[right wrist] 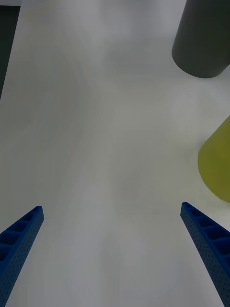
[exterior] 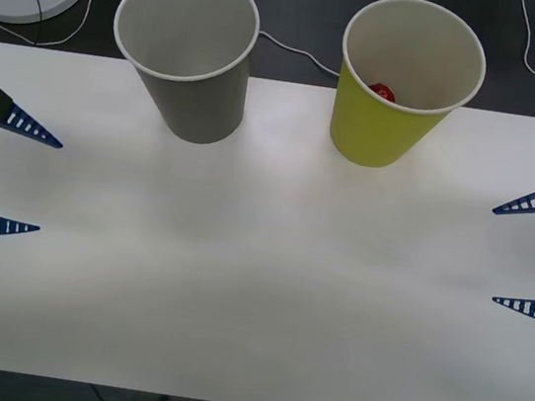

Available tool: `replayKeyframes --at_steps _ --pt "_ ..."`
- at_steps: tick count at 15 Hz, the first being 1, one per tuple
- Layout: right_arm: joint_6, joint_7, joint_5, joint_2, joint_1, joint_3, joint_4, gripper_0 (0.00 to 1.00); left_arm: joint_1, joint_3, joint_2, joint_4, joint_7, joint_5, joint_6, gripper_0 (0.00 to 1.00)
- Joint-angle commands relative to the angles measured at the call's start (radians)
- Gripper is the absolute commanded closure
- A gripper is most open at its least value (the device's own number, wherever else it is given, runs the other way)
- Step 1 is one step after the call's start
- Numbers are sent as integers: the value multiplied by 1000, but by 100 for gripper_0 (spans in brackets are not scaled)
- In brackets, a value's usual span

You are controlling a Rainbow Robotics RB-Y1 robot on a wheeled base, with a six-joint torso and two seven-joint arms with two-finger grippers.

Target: Put the can into the green bin and the plastic bottle into the gray bin

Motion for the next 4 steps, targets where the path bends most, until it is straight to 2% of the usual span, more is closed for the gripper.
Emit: replayKeyframes --at_steps 1,4 --pt "0 0 0 0 0 0 0 0 2 0 -5 0 1 -2 1 0" --pt "0 0 0 0 0 0 0 0 2 0 -5 0 1 -2 1 0"
